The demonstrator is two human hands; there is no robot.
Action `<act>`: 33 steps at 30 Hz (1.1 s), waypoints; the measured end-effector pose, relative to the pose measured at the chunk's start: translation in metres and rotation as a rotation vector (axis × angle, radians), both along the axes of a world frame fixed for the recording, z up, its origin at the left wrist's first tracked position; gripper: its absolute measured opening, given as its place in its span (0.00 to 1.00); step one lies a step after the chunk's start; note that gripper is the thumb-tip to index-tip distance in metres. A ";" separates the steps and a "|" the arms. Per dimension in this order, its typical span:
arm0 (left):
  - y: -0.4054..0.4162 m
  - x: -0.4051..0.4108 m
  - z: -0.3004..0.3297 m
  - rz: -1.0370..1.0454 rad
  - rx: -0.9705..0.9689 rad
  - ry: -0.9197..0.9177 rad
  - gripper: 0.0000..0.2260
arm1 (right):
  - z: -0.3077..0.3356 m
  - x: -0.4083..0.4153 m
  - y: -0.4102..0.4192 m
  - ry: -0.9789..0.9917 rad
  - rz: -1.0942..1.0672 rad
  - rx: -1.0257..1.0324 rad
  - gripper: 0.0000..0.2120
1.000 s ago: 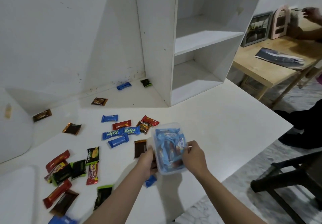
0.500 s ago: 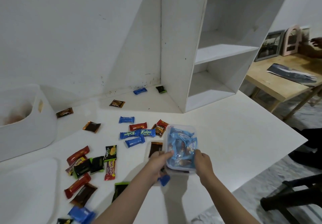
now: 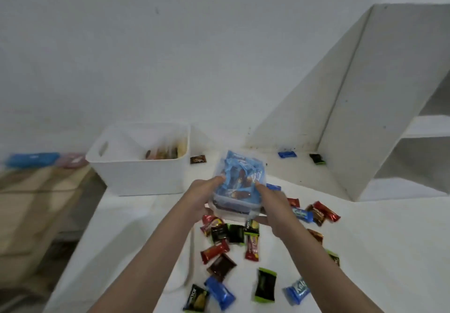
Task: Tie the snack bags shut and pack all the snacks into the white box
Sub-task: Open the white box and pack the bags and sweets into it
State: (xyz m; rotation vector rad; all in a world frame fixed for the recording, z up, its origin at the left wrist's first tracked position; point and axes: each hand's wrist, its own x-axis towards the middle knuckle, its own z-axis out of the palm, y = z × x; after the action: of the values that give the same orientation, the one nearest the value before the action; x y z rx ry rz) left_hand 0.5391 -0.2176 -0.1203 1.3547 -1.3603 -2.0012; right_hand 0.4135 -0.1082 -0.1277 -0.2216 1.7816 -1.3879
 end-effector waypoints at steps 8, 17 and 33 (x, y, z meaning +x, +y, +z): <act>-0.117 0.133 0.058 0.195 -0.135 -0.019 0.32 | 0.041 0.105 -0.146 0.029 0.260 -0.136 0.18; -0.236 0.184 0.102 0.244 -0.323 -0.128 0.20 | 0.078 0.157 -0.293 0.011 0.344 -0.188 0.07; -0.357 0.175 -0.013 -0.234 -0.566 -0.824 0.24 | -0.069 0.151 -0.442 -0.276 0.629 0.237 0.18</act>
State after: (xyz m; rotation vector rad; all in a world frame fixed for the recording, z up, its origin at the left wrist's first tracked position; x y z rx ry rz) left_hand 0.7139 -0.5748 -0.1330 1.8437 -2.2893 -0.9893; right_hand 0.5644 -0.5500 -0.1966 -0.4006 1.4529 -0.7157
